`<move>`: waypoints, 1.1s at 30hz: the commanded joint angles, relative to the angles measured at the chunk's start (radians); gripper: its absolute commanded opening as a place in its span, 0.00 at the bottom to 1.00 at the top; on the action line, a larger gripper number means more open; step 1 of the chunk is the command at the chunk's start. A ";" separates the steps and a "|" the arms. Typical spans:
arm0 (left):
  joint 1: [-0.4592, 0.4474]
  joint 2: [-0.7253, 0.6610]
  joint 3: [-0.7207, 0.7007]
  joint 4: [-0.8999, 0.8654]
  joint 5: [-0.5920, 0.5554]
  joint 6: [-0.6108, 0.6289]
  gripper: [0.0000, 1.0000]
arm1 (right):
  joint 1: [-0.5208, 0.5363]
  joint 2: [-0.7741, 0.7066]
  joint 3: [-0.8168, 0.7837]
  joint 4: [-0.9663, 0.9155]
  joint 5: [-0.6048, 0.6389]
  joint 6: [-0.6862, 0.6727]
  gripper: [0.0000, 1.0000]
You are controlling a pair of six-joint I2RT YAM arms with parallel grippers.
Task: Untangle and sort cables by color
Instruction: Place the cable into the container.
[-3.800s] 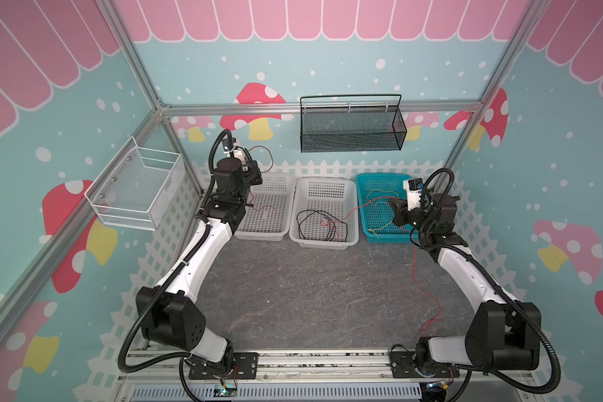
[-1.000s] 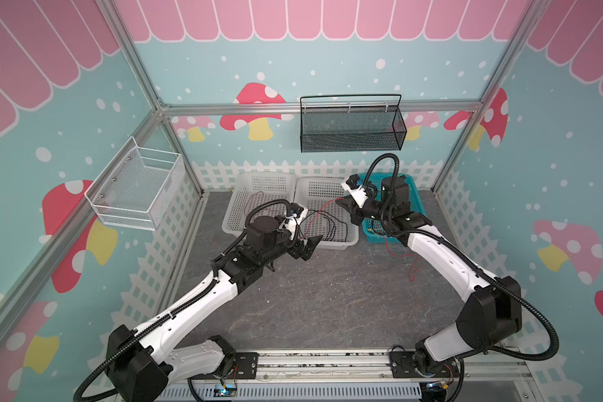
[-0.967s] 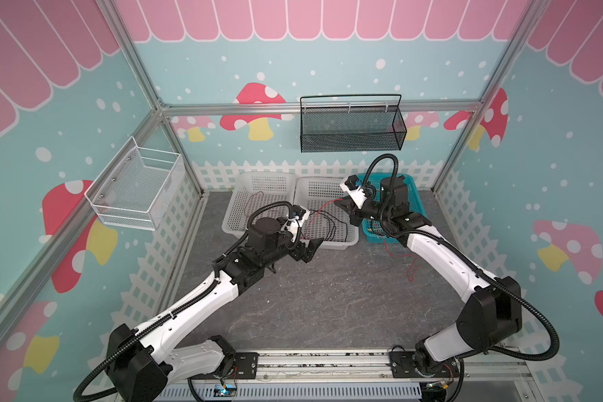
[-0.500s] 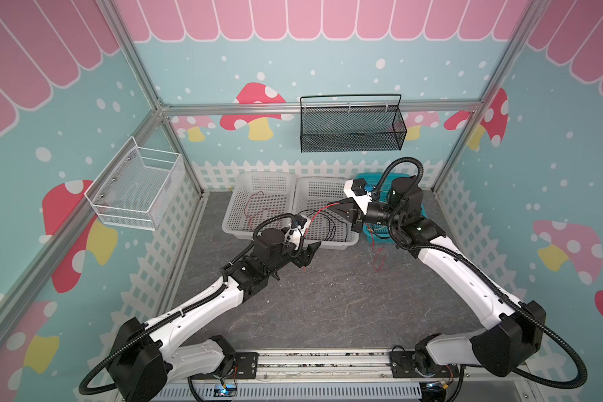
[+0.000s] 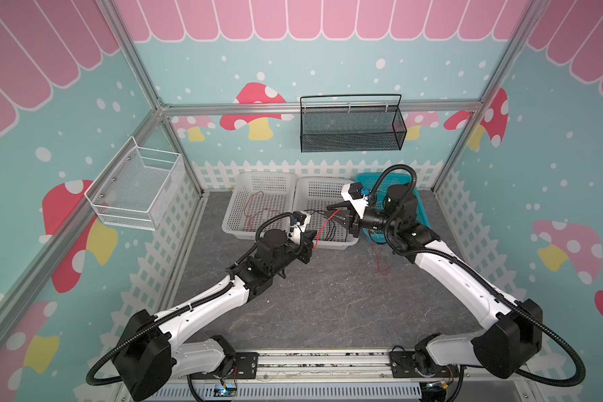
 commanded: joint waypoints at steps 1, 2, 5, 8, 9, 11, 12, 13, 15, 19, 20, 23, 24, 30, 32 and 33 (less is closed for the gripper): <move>-0.005 -0.057 -0.018 0.040 -0.076 -0.017 0.00 | 0.002 -0.029 -0.044 -0.054 0.187 0.003 0.41; -0.005 -0.064 -0.018 0.037 -0.083 -0.020 0.00 | 0.002 -0.037 -0.054 -0.065 0.208 0.002 0.48; -0.003 -0.086 -0.008 0.009 -0.108 -0.022 0.00 | 0.001 -0.073 -0.099 -0.097 0.253 -0.015 0.66; -0.003 -0.111 -0.004 -0.009 -0.122 -0.014 0.00 | -0.001 -0.125 -0.164 -0.100 0.332 -0.025 0.79; -0.002 -0.120 -0.003 -0.014 -0.123 -0.011 0.00 | -0.001 -0.139 -0.181 -0.102 0.351 -0.030 0.81; -0.002 -0.138 -0.001 -0.028 -0.125 -0.010 0.00 | -0.002 -0.158 -0.206 -0.106 0.377 -0.037 0.82; -0.002 -0.145 0.001 -0.037 -0.132 -0.012 0.00 | -0.003 -0.162 -0.215 -0.112 0.383 -0.041 0.82; 0.001 -0.151 0.004 -0.046 -0.139 -0.015 0.00 | -0.004 -0.166 -0.223 -0.117 0.384 -0.044 0.82; 0.006 -0.159 0.015 -0.070 -0.147 -0.023 0.00 | -0.003 -0.169 -0.238 -0.118 0.387 -0.041 0.80; 0.009 -0.173 0.018 -0.086 -0.136 -0.016 0.00 | -0.005 -0.153 -0.248 -0.085 0.384 -0.023 0.70; 0.009 -0.178 0.016 -0.082 -0.125 -0.015 0.00 | -0.003 -0.148 -0.245 -0.075 0.384 -0.020 0.68; 0.012 -0.190 0.011 -0.086 -0.088 -0.010 0.00 | -0.005 -0.119 -0.216 -0.058 0.381 -0.020 0.60; 0.012 -0.192 0.007 -0.085 -0.085 -0.012 0.00 | -0.005 -0.108 -0.203 -0.059 0.385 -0.020 0.53; 0.020 -0.204 -0.006 -0.094 -0.082 -0.020 0.00 | -0.008 -0.089 -0.185 -0.064 0.417 -0.022 0.19; 0.022 -0.204 -0.006 -0.095 -0.083 -0.021 0.00 | -0.010 -0.100 -0.191 -0.065 0.410 -0.027 0.11; 0.025 -0.205 -0.006 -0.095 -0.081 -0.022 0.00 | -0.011 -0.104 -0.191 -0.067 0.406 -0.027 0.05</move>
